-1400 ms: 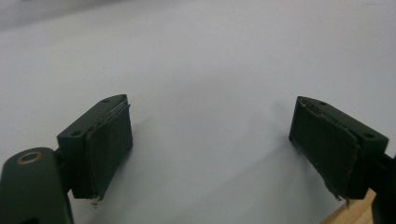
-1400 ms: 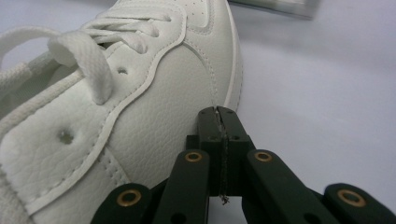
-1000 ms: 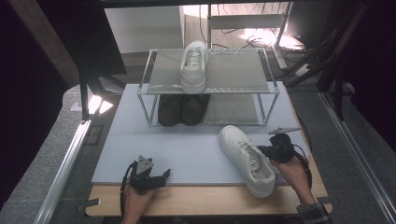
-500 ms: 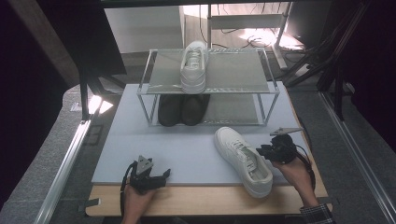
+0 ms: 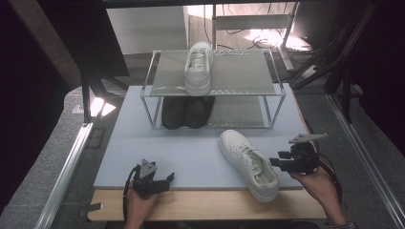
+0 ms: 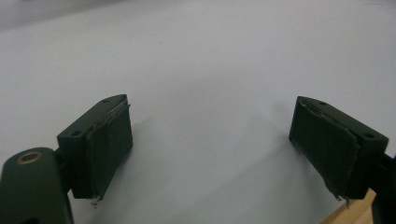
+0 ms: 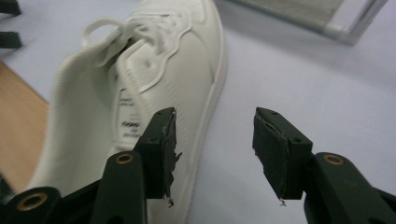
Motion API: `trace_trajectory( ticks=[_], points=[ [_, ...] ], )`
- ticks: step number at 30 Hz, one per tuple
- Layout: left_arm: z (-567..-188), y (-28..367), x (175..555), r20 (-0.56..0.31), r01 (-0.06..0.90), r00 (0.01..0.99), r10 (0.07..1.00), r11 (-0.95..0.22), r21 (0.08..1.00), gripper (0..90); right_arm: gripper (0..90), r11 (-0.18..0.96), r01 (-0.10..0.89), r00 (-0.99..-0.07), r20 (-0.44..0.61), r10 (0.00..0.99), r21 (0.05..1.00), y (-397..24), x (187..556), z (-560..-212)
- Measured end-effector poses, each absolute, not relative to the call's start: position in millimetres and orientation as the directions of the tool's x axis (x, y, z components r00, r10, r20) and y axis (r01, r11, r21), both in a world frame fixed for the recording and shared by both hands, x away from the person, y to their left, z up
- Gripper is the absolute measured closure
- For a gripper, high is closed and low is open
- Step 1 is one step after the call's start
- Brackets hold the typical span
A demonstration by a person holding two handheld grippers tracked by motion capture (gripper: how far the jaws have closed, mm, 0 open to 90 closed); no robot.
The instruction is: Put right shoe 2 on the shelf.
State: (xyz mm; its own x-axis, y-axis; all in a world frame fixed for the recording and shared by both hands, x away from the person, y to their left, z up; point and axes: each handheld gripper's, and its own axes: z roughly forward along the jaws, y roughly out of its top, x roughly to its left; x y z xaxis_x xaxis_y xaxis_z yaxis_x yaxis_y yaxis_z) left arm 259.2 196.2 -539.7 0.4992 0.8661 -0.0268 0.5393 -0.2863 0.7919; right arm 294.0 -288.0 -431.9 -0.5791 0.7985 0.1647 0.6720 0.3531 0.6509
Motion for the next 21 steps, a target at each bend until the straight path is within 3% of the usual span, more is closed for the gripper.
trace_trajectory(
  ticks=[10, 21],
  points=[
    [-539.8, 196.0, 259.3, -0.029, 0.539, 0.497, 0.867, -0.283, 0.794, 12.9, 43.0, 0.395, 0.67, -0.626, 0.193, 0.755, 0.629, -273.8, 285.9, -426.2],
    [-539.7, 196.2, 259.2, -0.027, 0.539, 0.499, 0.866, -0.286, 0.792, 12.9, 61.4, 0.43, 0.667, -0.638, 0.169, 0.751, 0.608, -261.7, 297.4, -436.7]
  ],
)
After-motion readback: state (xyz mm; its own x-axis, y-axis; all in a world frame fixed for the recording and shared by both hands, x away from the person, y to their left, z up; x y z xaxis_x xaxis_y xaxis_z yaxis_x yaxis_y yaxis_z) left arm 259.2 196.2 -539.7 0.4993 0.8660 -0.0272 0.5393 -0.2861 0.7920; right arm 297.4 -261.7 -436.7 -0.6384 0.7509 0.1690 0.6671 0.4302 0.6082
